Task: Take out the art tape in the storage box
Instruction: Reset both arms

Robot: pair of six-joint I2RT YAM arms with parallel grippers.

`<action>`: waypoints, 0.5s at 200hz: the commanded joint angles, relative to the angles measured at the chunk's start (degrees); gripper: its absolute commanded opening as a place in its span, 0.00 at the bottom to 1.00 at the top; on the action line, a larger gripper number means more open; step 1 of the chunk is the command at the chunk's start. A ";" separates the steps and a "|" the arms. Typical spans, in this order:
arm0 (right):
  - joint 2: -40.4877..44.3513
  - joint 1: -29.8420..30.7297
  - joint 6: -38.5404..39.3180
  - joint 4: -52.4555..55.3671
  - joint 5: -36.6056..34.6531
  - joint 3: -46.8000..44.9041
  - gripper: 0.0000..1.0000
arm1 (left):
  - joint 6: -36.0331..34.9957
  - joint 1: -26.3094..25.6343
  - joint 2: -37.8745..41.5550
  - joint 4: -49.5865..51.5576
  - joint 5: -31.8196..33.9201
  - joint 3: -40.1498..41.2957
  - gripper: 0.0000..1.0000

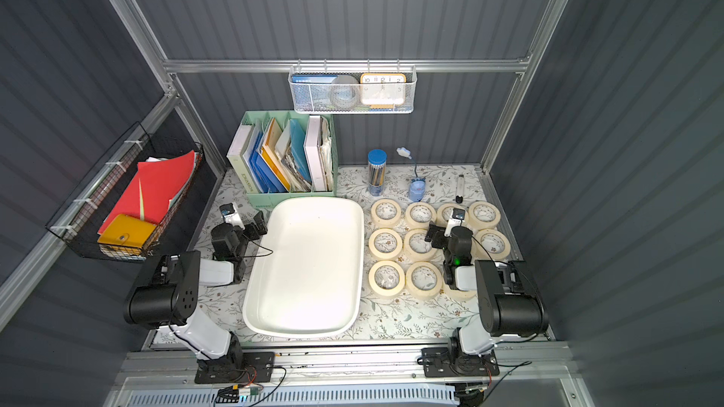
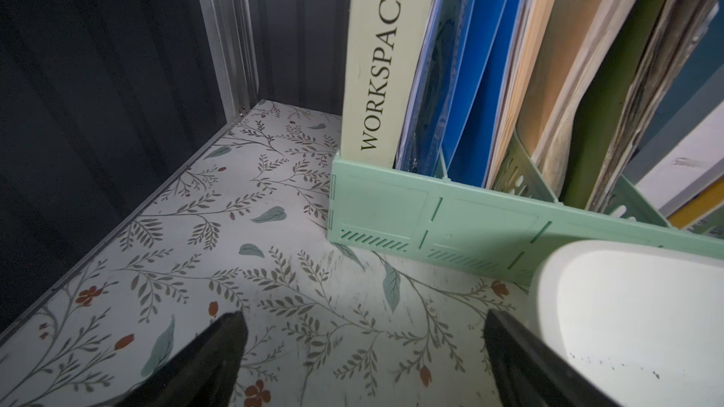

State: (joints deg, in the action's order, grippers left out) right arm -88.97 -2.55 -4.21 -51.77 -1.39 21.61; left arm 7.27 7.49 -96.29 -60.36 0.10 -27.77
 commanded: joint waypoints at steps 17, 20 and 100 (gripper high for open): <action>-0.83 0.00 0.69 -3.05 0.81 0.10 0.99 | -0.67 -0.19 -1.53 5.16 1.66 -0.10 1.00; -0.81 0.00 0.69 -3.07 1.04 0.10 0.99 | -0.67 -0.19 -1.53 5.16 1.64 -0.09 1.00; -0.79 0.00 1.22 -1.93 2.45 0.63 0.99 | -0.63 -0.19 -1.40 5.16 1.66 -0.02 1.00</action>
